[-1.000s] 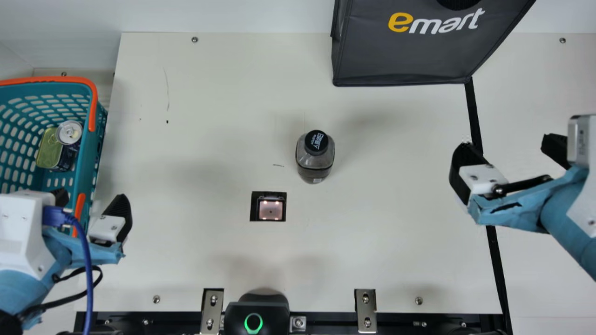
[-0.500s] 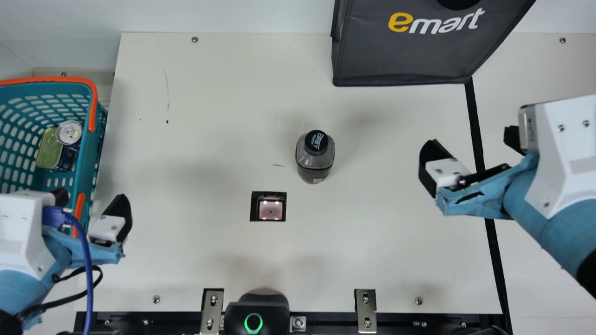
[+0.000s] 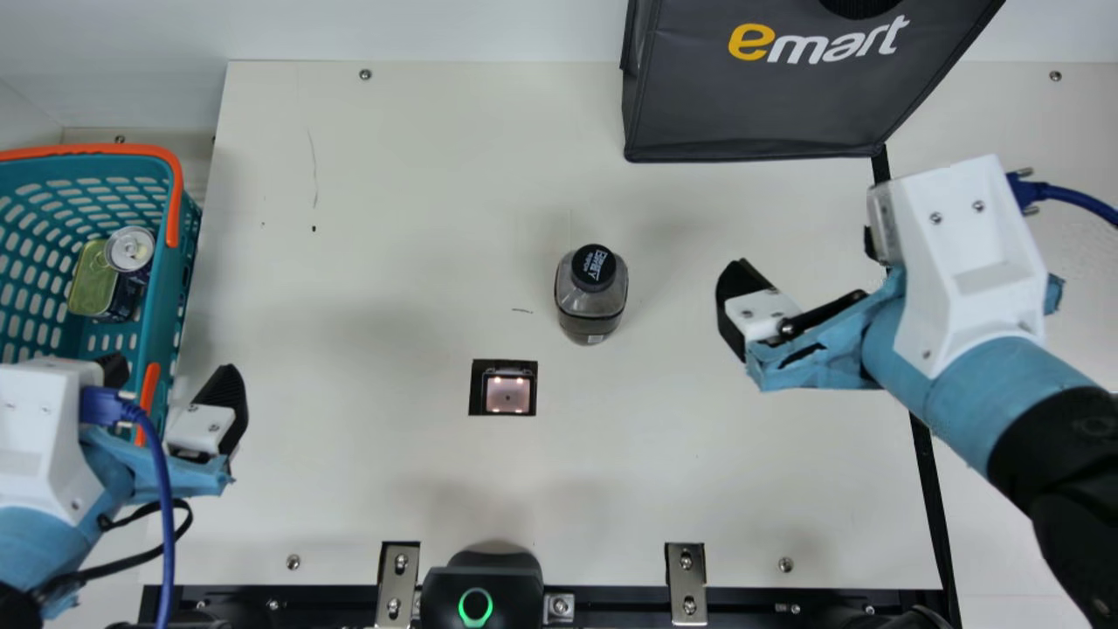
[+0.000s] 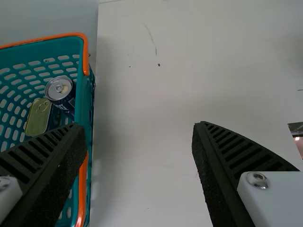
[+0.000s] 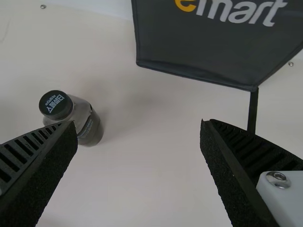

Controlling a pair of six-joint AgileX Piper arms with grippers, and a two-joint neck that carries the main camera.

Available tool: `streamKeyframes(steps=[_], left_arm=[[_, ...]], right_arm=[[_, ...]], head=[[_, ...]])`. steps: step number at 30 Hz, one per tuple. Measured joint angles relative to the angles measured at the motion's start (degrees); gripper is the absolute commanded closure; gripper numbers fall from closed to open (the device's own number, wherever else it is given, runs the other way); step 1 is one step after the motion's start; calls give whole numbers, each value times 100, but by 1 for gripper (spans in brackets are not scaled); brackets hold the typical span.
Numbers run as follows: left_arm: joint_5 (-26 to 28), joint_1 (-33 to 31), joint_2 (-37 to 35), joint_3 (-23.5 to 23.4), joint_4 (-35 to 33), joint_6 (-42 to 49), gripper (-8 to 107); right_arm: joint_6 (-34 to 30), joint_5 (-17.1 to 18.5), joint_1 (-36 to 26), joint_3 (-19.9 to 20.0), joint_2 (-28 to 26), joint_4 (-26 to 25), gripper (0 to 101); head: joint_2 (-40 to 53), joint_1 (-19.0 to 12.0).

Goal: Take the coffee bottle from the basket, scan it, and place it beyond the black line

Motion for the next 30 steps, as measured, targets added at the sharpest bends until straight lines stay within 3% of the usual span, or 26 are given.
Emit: streamKeyframes(steps=[30], left_arm=[[0, 0, 0, 0, 0, 0, 9]], right_arm=[[180, -523, 973, -167, 1139, 46, 10]], head=[[-9, 0]])
